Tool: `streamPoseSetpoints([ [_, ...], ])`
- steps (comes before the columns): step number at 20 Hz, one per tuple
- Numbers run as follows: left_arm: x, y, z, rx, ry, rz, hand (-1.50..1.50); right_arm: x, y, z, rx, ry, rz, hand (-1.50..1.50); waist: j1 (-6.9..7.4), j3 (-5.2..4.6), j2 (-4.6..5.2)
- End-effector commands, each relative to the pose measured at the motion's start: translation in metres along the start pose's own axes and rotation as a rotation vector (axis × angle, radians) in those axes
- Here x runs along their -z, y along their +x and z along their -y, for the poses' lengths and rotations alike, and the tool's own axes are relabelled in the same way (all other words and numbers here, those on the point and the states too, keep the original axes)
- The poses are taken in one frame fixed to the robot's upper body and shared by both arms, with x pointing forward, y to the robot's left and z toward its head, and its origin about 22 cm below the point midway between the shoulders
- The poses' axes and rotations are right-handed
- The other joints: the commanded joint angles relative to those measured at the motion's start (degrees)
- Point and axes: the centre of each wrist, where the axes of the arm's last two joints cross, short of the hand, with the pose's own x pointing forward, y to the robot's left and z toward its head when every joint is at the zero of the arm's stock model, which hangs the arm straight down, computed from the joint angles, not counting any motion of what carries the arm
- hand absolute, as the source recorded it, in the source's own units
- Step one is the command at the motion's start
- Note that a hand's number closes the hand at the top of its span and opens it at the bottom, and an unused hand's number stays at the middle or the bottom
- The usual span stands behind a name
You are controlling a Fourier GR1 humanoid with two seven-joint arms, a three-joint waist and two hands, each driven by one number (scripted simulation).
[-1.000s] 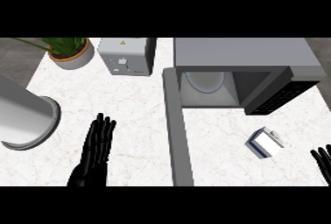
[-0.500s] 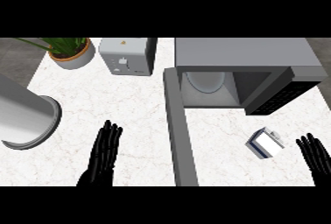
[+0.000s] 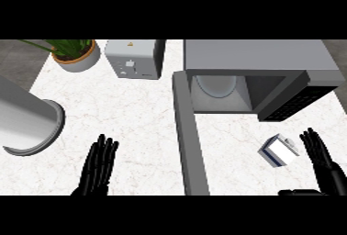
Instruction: Pick up the milk, place it into the microwave and close the microwave
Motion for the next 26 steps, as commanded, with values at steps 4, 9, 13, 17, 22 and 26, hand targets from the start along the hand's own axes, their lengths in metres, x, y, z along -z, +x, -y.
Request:
streamPoseSetpoints([
  [4, -0.006, 0.003, -0.026, 0.000, 0.010, -0.003, -1.50, 0.028, -0.026, 0.006, -0.024, -0.007, 0.049, -1.50, 0.22, 0.03, 0.08],
  [9, -0.005, 0.009, -0.045, 0.004, 0.010, -0.022, -1.50, 0.035, -0.040, -0.003, -0.049, -0.028, 0.056, -1.50, 0.36, 0.06, 0.16],
  [13, -0.019, 0.010, -0.044, -0.006, 0.009, -0.034, -1.50, 0.030, -0.049, -0.010, -0.013, -0.069, 0.075, 1.50, 0.73, 0.12, 0.23],
  [17, -0.018, 0.009, -0.064, -0.013, -0.001, 0.001, -1.50, 0.034, -0.047, 0.002, -0.114, -0.101, 0.071, 1.50, 0.77, 0.11, 0.29],
  [22, -0.026, 0.016, -0.072, 0.005, 0.001, 0.000, -1.50, 0.026, -0.053, -0.002, -0.187, -0.026, 0.018, 1.50, 1.44, 0.19, 0.43],
  [26, -0.028, 0.012, -0.070, 0.006, -0.005, -0.010, -1.50, 0.033, -0.056, -0.023, -0.217, 0.019, 0.078, 1.50, 0.87, 0.13, 0.29],
])
